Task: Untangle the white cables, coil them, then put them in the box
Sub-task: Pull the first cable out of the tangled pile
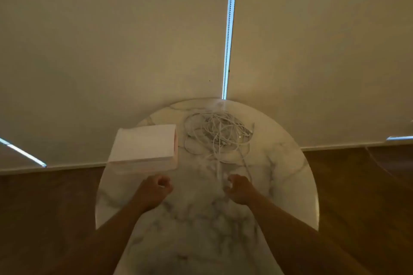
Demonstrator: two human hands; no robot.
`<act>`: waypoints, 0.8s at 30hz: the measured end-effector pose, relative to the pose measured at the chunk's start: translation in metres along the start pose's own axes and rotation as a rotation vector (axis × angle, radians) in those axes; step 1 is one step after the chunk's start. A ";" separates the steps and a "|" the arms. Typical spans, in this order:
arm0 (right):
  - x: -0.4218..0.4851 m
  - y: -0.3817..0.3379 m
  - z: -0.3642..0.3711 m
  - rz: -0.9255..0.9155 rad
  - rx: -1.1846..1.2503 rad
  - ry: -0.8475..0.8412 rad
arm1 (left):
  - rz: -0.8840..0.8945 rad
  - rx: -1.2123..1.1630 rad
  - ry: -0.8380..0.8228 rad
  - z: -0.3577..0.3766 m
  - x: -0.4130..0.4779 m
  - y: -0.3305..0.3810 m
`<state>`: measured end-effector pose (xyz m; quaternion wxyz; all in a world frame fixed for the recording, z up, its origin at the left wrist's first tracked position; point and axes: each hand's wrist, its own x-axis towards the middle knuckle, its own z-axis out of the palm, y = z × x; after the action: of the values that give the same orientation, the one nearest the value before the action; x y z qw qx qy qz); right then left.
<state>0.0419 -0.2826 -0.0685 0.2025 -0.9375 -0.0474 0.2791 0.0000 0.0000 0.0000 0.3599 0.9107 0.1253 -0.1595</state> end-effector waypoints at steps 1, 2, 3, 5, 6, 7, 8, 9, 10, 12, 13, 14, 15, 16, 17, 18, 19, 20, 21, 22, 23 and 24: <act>0.003 0.002 0.006 -0.033 0.020 0.005 | -0.010 0.002 0.002 0.007 -0.001 -0.002; 0.009 0.007 0.013 -0.045 0.020 -0.005 | -0.021 0.004 0.011 0.011 -0.003 0.000; 0.017 0.014 0.025 -0.044 -0.007 -0.033 | -0.024 0.010 0.012 0.017 -0.006 0.000; 0.020 0.020 0.040 -0.022 -0.022 -0.093 | -0.032 0.000 0.027 0.030 -0.011 0.001; 0.013 0.017 0.038 -0.028 -0.032 -0.094 | -0.027 -0.010 0.039 0.036 -0.012 0.001; 0.010 0.014 0.036 -0.037 -0.043 -0.102 | -0.026 -0.018 0.042 0.040 -0.012 0.002; 0.004 0.010 0.032 -0.039 -0.067 -0.107 | -0.026 -0.022 0.033 0.044 -0.012 0.004; 0.001 0.009 0.032 -0.048 -0.060 -0.093 | -0.031 -0.036 0.020 0.048 -0.012 0.004; -0.001 0.010 0.032 -0.047 -0.037 -0.084 | -0.032 -0.059 0.007 0.050 -0.011 0.005; -0.010 0.008 0.030 -0.048 0.043 -0.042 | -0.033 -0.112 -0.018 0.054 -0.009 0.007; -0.015 0.009 0.030 -0.047 0.086 -0.003 | -0.046 -0.150 -0.036 0.056 -0.007 0.007; -0.022 0.009 0.029 -0.043 0.123 0.029 | -0.069 -0.197 -0.060 0.058 -0.005 0.006; -0.030 0.009 0.029 -0.047 0.145 0.058 | -0.098 -0.247 -0.091 0.060 -0.004 0.006; -0.040 0.008 0.028 -0.044 0.159 0.088 | -0.129 -0.296 -0.124 0.062 -0.003 0.005; -0.051 0.005 0.027 -0.056 0.175 0.112 | -0.154 -0.345 -0.159 0.065 -0.004 0.005; -0.061 0.003 0.026 -0.072 0.187 0.136 | -0.175 -0.392 -0.191 0.068 -0.005 0.005; -0.071 0.001 0.026 -0.096 0.194 0.148 | -0.197 -0.436 -0.216 0.071 -0.007 0.005; -0.078 -0.002 0.027 -0.119 0.206 0.154 | -0.221 -0.478 -0.236 0.074 -0.008 0.004; -0.085 -0.005 0.027 -0.138 0.215 0.149 | -0.252 -0.522 -0.254 0.077 -0.009 0.003; -0.091 -0.009 0.028 -0.162 0.232 0.145 | -0.294 -0.576 -0.272 0.081 -0.009 0.003; -0.097 -0.013 0.028 -0.186 0.246 0.138 | -0.341 -0.641 -0.293 0.083 -0.010 0.005; -0.100 -0.017 0.029 -0.206 0.253 0.130 | -0.387 -0.711 -0.314 0.085 -0.010 0.008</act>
<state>-0.0576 -0.2768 -0.0328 0.3488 -0.9109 -0.0944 0.1994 -0.0237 -0.0655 -0.0497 0.6294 0.6545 0.2844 -0.3076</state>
